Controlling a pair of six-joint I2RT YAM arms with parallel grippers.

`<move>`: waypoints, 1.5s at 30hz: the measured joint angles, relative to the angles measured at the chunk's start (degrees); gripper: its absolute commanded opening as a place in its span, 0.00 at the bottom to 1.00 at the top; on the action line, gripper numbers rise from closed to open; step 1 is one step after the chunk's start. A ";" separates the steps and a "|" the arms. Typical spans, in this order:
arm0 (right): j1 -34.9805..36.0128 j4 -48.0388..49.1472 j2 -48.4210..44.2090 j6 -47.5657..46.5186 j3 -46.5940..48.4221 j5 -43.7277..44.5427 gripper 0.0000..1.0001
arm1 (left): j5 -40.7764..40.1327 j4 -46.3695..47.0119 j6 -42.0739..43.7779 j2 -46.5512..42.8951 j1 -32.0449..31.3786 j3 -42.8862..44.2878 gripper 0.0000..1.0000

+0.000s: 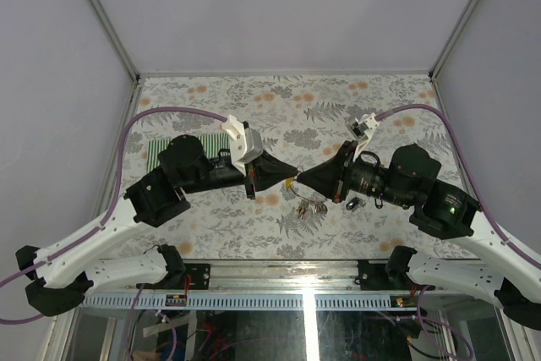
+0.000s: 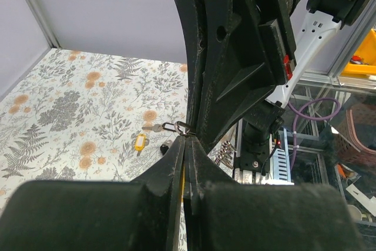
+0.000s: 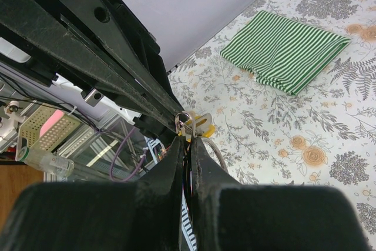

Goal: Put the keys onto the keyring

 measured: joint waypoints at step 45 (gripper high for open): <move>0.00 -0.02 -2.58 2.56 -0.02 -1.31 0.00 | -0.83 2.64 -0.39 -2.12 -0.04 -0.31 0.00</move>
